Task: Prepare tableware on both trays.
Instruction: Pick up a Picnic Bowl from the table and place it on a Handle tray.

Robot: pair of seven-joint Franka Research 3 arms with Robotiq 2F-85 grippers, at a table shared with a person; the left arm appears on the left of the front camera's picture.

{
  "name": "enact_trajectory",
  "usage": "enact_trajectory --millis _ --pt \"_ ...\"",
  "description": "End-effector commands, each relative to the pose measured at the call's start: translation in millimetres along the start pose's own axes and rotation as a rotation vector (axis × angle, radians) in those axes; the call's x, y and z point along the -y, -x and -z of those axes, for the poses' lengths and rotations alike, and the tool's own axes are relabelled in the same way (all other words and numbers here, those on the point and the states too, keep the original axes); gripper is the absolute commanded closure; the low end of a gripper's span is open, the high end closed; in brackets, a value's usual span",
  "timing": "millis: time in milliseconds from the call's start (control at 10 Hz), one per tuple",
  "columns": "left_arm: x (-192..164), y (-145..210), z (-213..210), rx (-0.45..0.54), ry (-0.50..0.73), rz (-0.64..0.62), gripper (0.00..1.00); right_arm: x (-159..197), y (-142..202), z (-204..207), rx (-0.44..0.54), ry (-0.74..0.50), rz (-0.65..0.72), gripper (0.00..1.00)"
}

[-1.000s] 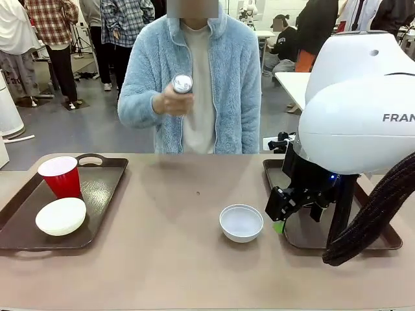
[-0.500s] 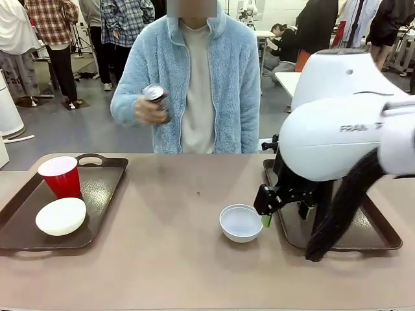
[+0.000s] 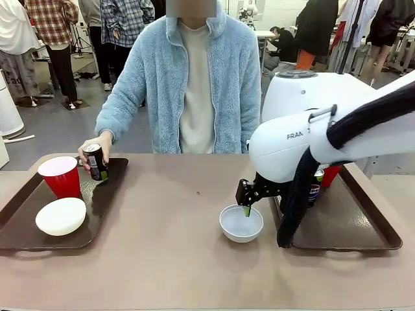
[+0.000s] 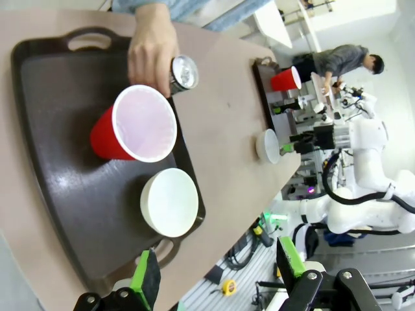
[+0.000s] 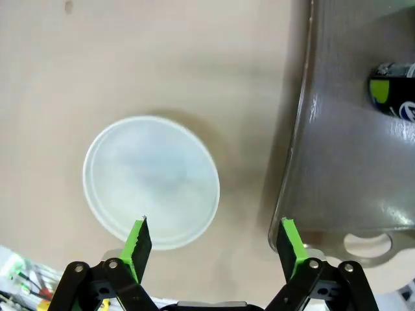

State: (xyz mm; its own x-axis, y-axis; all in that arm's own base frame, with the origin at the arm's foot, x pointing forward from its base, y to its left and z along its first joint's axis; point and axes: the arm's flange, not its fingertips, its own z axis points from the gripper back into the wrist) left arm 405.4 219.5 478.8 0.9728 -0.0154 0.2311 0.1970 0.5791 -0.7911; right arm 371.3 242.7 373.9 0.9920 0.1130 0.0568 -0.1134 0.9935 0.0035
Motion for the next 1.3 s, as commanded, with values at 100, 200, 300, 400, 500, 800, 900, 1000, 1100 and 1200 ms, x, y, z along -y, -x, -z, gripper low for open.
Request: enact_trajectory --millis 100,200,300,400,500,800,900,1000,1100,1200 --pt "2.4 1.7 0.8 0.013 -0.004 -0.008 0.05 -5.7 -16.4 23.1 -0.006 0.019 0.038 0.0" --pt "2.4 1.7 0.8 0.013 -0.004 -0.008 0.05 -6.1 -19.2 29.0 -0.011 0.012 0.034 0.0" --pt "2.4 1.7 0.8 0.013 -0.004 -0.008 0.05 -6.6 -19.6 32.8 -0.015 0.008 0.019 0.08" --pt "2.4 1.7 0.8 0.013 -0.004 -0.008 0.05 -7.8 -19.8 35.8 -0.027 0.007 0.019 0.6" --pt "2.4 1.7 0.8 0.013 -0.004 -0.008 0.05 -6.8 -20.9 38.9 -0.035 0.004 0.02 0.68" --pt "2.4 1.7 0.8 0.013 -0.004 -0.008 0.05 -4.3 -21.0 41.5 -0.043 -0.004 0.018 1.0" --pt "2.4 1.7 0.8 0.013 -0.004 -0.008 0.05 -3.9 -20.9 41.5 -0.046 -0.004 0.018 0.87" --pt "2.4 1.7 0.8 0.013 -0.004 -0.008 0.05 -3.9 -21.0 41.3 -0.049 -0.005 0.015 0.98" --pt "2.4 1.7 0.8 0.013 -0.004 -0.008 0.05 -5.0 -20.3 40.6 -0.049 -0.003 0.01 1.0" --pt "2.4 1.7 0.8 0.013 -0.004 -0.008 0.05 -5.1 -19.7 38.6 -0.046 -0.004 0.01 1.0"
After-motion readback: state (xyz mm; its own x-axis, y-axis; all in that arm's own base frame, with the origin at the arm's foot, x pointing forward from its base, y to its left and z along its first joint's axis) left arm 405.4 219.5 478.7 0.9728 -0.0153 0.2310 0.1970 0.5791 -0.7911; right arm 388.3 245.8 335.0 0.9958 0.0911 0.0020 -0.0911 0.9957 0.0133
